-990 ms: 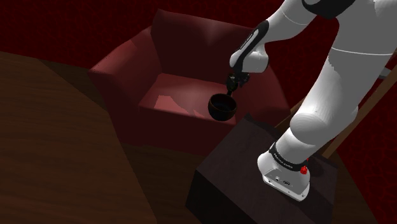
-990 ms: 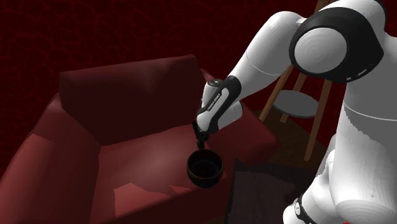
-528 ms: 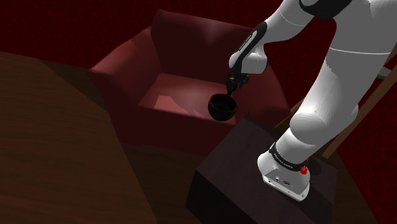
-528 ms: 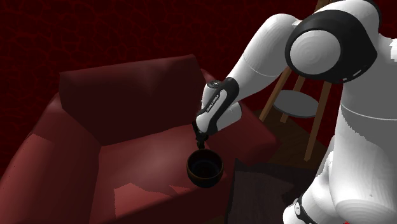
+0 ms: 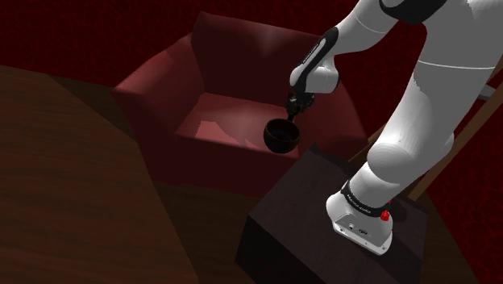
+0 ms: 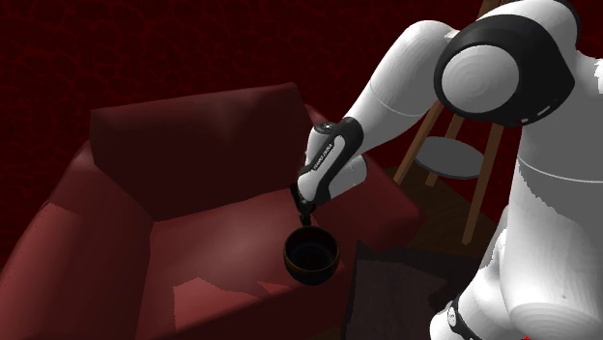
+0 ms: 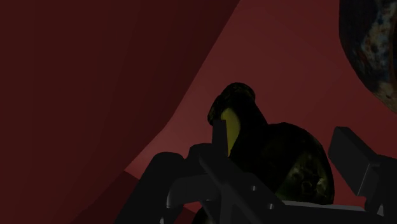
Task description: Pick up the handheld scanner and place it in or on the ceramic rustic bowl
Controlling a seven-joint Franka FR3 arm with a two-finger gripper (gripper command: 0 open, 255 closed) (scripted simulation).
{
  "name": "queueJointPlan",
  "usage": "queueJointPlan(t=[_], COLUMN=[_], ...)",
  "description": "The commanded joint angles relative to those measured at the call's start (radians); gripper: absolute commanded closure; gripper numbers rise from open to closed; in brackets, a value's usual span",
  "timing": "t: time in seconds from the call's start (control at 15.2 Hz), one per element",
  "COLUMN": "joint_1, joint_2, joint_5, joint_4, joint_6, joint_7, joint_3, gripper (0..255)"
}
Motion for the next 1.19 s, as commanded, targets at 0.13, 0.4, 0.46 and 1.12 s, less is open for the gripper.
queueJointPlan(t=[0.13, 0.4, 0.46, 1.12], joint_1=[-0.002, 0.027, 0.033, 0.064], joint_2=[0.003, -0.055, -0.069, -0.207], joint_5=[0.001, -0.048, -0.061, -0.182], joint_4=[0.0, -0.006, -0.007, -0.001], joint_6=[0.0, -0.049, -0.062, -0.197], joint_7=[-0.001, 0.034, 0.044, 0.128], joint_3=[0.0, -0.039, -0.047, -0.097], gripper=[255, 255, 255, 255])
